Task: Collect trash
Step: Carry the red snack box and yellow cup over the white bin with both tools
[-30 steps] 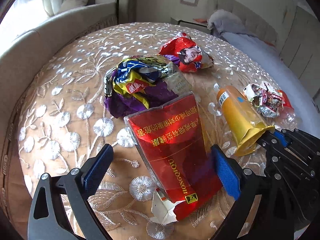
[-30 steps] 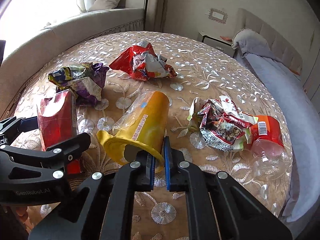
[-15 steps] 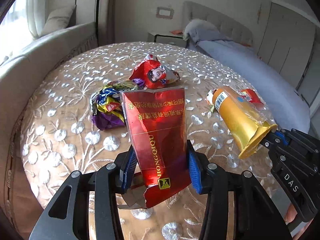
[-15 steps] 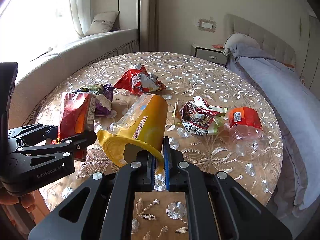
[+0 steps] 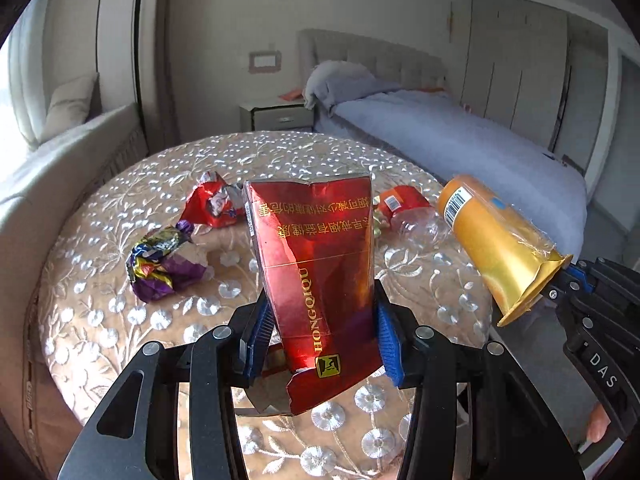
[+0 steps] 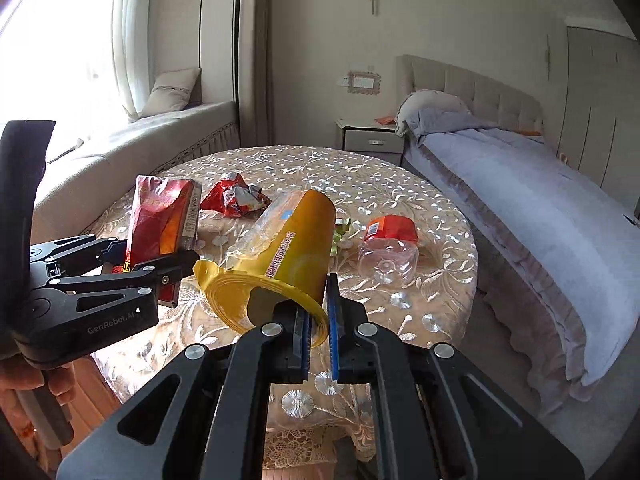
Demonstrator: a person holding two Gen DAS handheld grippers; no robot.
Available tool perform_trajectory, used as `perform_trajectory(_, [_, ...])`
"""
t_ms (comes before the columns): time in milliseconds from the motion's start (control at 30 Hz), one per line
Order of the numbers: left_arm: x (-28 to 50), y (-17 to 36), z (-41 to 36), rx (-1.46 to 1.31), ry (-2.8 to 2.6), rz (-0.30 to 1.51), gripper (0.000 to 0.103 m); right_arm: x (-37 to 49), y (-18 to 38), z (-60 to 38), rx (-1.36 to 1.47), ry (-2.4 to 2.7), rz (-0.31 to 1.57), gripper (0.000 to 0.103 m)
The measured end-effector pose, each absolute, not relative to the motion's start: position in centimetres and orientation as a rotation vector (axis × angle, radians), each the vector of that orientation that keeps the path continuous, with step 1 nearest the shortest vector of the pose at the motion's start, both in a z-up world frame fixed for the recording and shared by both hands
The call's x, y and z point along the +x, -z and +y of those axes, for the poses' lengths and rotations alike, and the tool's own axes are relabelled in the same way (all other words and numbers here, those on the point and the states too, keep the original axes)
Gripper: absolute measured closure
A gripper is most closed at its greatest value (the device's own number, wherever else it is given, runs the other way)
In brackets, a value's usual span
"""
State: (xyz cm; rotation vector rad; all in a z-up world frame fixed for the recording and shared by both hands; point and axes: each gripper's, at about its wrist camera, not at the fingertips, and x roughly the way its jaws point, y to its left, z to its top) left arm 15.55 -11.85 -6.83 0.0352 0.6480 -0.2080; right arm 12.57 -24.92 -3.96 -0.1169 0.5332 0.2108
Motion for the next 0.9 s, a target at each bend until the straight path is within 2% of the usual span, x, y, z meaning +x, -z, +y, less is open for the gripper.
perform_trajectory(300, [13.8, 7.2, -19.0, 0.143, 0.363, 0.643, 0.058, 9.3, 4.1, -31.3, -0.037, -0.065, 0.503, 0.095])
perform_trajectory(600, [13.4, 10.4, -27.5, 0.255, 0.557, 0.705, 0.058, 7.4, 6.8, -37.5, 0.000, 0.092, 0.597, 0.095])
perform_trajectory(900, [14.3, 16.1, -35.0, 0.421, 0.687, 0.808, 0.058, 8.1, 13.1, -43.9, 0.080, 0.166, 0.797, 0.095])
